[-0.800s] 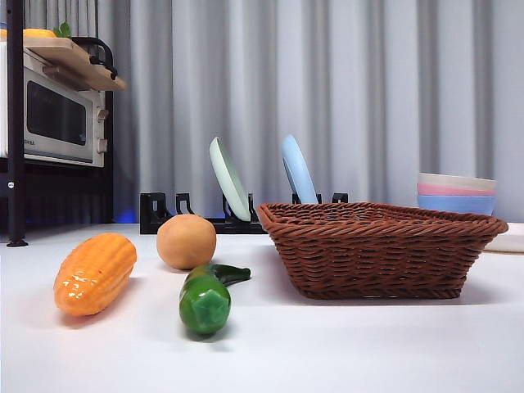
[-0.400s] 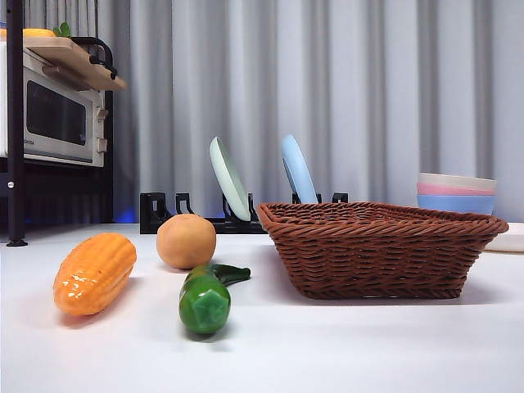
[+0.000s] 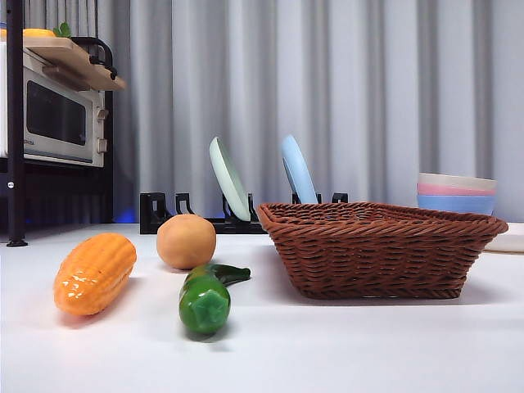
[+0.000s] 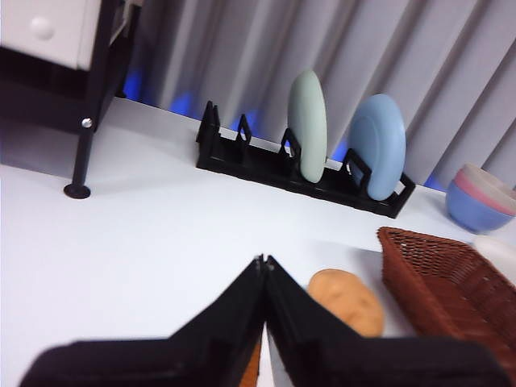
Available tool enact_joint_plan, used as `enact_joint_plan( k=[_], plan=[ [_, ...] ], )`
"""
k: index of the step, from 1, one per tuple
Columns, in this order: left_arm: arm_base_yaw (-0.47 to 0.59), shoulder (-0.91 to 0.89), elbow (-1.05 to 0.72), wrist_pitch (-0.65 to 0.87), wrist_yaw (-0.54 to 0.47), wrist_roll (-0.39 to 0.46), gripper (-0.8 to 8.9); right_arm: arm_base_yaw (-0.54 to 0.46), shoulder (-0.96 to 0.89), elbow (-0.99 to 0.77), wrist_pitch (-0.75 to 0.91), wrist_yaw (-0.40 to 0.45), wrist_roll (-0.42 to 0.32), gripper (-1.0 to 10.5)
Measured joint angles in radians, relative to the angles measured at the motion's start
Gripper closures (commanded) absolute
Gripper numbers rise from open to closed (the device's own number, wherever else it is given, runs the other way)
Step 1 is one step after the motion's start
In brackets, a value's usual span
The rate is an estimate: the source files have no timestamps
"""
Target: Pick up the basket,pick up the corn from the table,pick up the potato from the table,pick up the cucumber from the table,put all items into the basket
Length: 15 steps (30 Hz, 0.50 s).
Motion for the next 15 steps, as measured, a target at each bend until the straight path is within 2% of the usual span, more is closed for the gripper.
enact_joint_plan(
  k=[8,15],
  plan=[
    [0.0,0.274,0.239,-0.1,0.158,0.072,8.21,0.0,0.314,0.255,-0.06,-0.091,-0.128,9.5],
    [0.0,0.533,0.439,-0.269,0.33,0.177,8.16,0.0,0.592,0.481,-0.278,-0.265,-0.272,9.5]
  ],
)
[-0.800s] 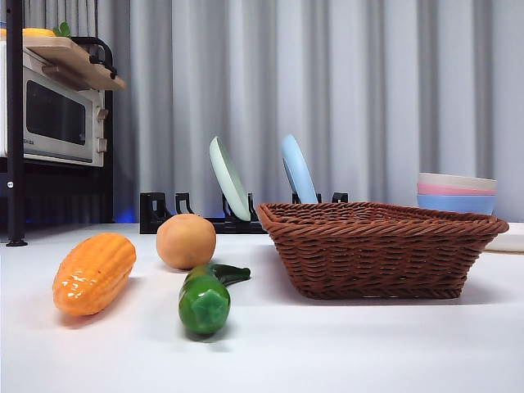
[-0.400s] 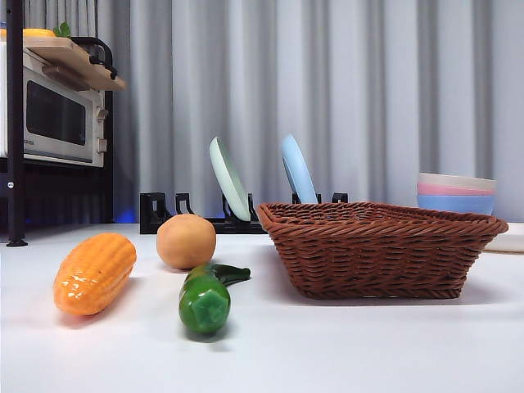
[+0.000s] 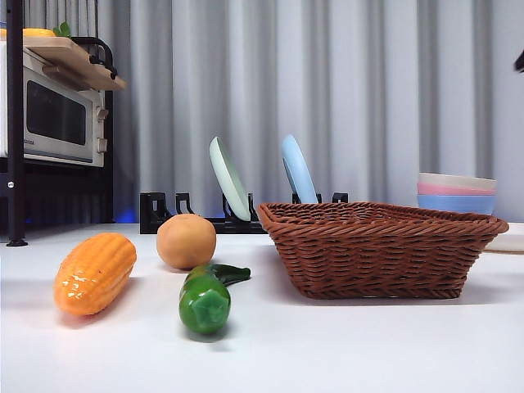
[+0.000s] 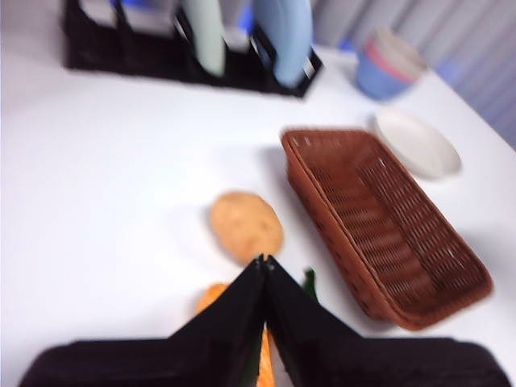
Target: Pick up the basket,pick up the corn from the table,pick up the potato from the table,pick up the cucumber from the table,put all items into the basket
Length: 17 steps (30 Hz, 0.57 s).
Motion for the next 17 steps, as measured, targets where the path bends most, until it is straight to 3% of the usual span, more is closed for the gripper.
enact_joint_plan(
  k=[2,5,6,8,13,17],
  plan=[
    [0.0,0.064,0.042,-0.032,0.03,0.021,7.75,0.0,0.068,0.054,-0.072,-0.058,-0.052,9.3],
    [0.0,0.132,0.08,-0.047,0.037,0.035,4.31,0.0,0.151,0.111,-0.142,-0.101,-0.117,7.0],
    [0.0,0.144,0.087,-0.046,0.037,0.036,3.6,0.0,0.17,0.121,-0.152,-0.103,-0.129,6.2],
    [0.0,0.153,0.092,-0.045,0.037,0.035,3.56,0.0,0.195,0.131,-0.157,-0.104,-0.143,5.6],
    [-0.002,0.154,0.092,-0.047,0.037,0.035,3.56,0.0,0.238,0.153,-0.145,-0.091,-0.158,5.7],
    [-0.002,0.154,0.092,-0.047,0.037,0.035,3.56,0.009,0.317,0.213,-0.144,-0.008,-0.166,5.7]
  ],
)
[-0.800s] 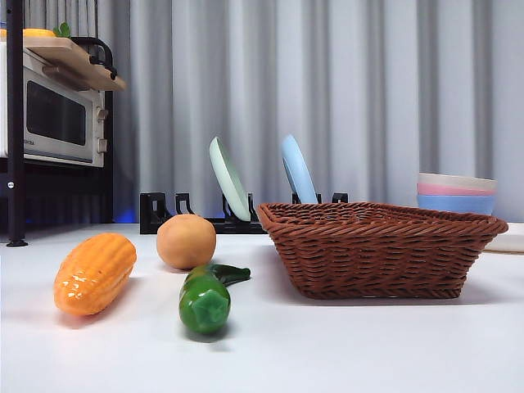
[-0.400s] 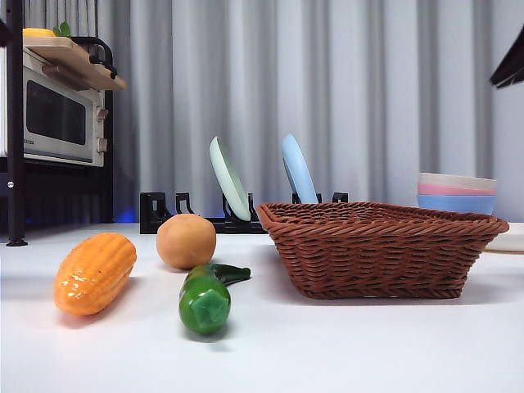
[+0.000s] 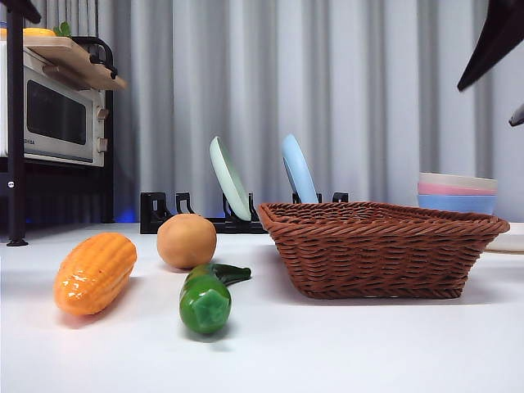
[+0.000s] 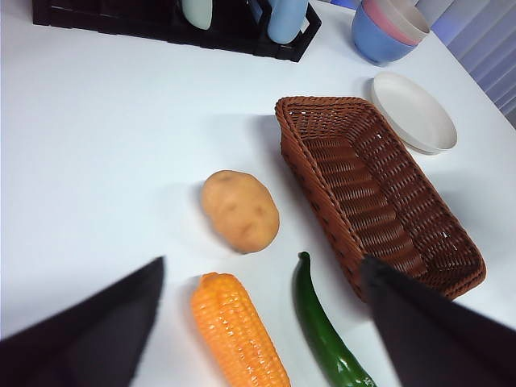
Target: Pick up the basket,pick up the corn from the table,pick up the potato from the table,pick up the cucumber from the table,put all items into the basket
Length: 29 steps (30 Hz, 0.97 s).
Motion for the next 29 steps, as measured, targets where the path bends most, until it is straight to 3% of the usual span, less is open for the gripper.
enact_joint_plan(
  k=[4,10,16,18,21,29],
  plan=[
    [-0.002,0.0,0.0,-0.002,0.001,0.0,3.56,0.029,0.131,0.104,-0.031,0.061,-0.023,5.7],
    [-0.002,0.0,0.0,-0.018,0.002,0.0,3.56,0.084,0.37,0.254,-0.077,0.07,-0.062,5.7],
    [-0.002,0.0,0.0,-0.061,0.002,0.0,3.56,0.119,0.564,0.279,-0.091,0.11,-0.077,5.7],
    [-0.002,0.0,0.0,-0.066,0.002,0.0,3.56,0.126,0.605,0.279,-0.091,0.11,-0.078,6.7],
    [-0.002,0.0,0.0,-0.067,0.002,0.0,3.56,0.135,0.637,0.279,-0.09,0.111,-0.085,9.7],
    [-0.01,0.031,0.001,-0.043,0.002,-0.003,3.55,0.142,0.539,0.279,-0.085,0.111,-0.063,9.6]
  ],
)
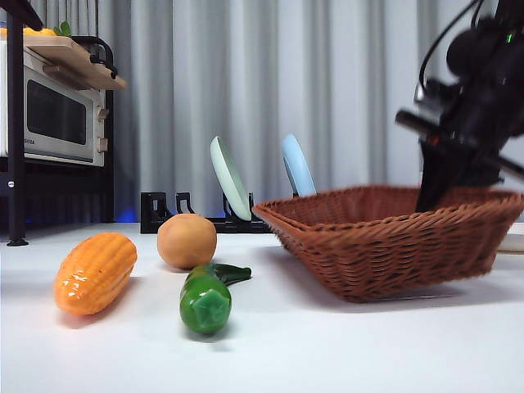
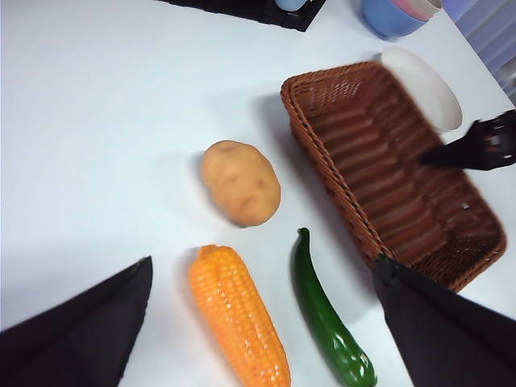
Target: Pick up the basket,pick up the corn from the table,pick up the potato from the table,pick up the cucumber from the table,put all items into the basket
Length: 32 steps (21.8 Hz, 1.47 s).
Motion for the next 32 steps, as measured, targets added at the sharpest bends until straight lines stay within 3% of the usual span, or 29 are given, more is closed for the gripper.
enact_joint_plan(
  k=[5,14,18,21,26,28,30,32],
  plan=[
    [-0.101,0.183,0.021,0.095,-0.022,-0.028,2.97,-0.003,-0.221,0.0,-0.002,0.011,0.014,9.6],
    [-0.383,0.672,0.383,0.048,-0.397,-0.036,2.92,-0.003,-0.505,0.0,-0.09,0.018,0.016,9.6],
    [-0.439,0.859,0.507,0.023,-0.461,-0.036,2.92,-0.009,-0.555,0.0,-0.101,0.021,0.016,9.6],
    [-0.468,0.941,0.532,0.026,-0.561,-0.036,2.92,-0.009,-0.572,0.0,-0.107,0.072,0.016,9.6],
    [-0.471,1.018,0.532,0.035,-0.559,-0.036,3.02,-0.01,-0.572,0.0,-0.116,0.09,0.016,9.6],
    [-0.471,1.031,0.532,0.053,-0.539,-0.036,4.84,-0.01,-0.572,0.0,-0.116,0.09,0.016,9.6],
    [-0.472,1.031,0.532,0.072,-0.529,-0.028,8.48,-0.01,-0.572,0.0,-0.116,0.09,0.016,9.6],
    [-0.472,1.03,0.532,0.073,-0.524,0.002,8.22,-0.01,-0.572,0.0,-0.116,0.09,0.016,9.6]
  ],
)
